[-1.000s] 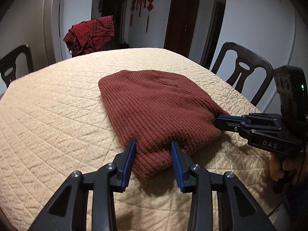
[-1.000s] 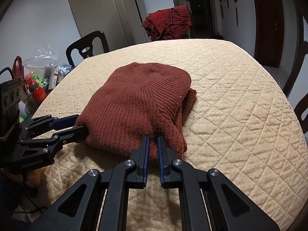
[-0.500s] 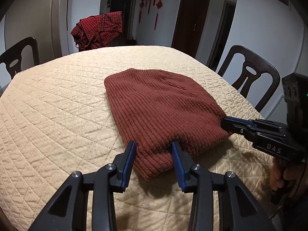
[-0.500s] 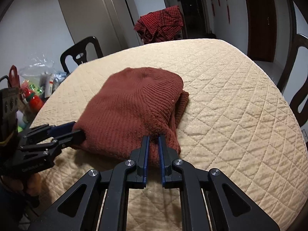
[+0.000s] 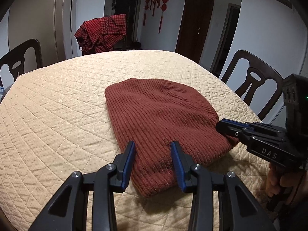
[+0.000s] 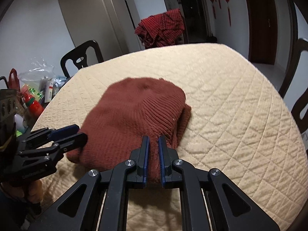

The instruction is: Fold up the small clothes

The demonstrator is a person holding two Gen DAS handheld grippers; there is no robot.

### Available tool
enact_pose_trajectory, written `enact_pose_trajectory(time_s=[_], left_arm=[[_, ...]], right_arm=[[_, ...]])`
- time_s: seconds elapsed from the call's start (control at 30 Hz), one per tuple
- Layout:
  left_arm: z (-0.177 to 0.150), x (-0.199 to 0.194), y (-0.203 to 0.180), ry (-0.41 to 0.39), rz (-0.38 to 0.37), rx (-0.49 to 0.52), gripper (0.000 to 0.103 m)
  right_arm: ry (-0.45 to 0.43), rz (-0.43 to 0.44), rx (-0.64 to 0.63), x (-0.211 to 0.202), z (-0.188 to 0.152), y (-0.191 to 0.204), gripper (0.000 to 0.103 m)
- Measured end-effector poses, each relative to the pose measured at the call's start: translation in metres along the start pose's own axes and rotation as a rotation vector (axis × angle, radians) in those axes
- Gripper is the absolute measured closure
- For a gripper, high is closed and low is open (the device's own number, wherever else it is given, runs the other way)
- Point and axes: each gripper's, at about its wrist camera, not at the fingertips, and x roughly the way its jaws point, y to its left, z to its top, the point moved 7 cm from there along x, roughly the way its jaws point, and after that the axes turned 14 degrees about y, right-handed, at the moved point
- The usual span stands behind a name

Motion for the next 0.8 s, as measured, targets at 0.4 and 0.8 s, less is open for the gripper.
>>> enact_pose_trajectory(time_s=[0.4, 0.8], left_arm=[[0.0, 0.002, -0.003, 0.001, 0.011, -0.005, 0.061], [-0.027, -0.022, 0.01, 0.011, 0.025, -0.066, 0.059]], right_arm=[[-0.003, 0.032, 0.004, -0.001, -0.002, -0.003, 0.093], [-0.044, 0.088, 0.003, -0.044, -0.023, 0.013, 0.086]])
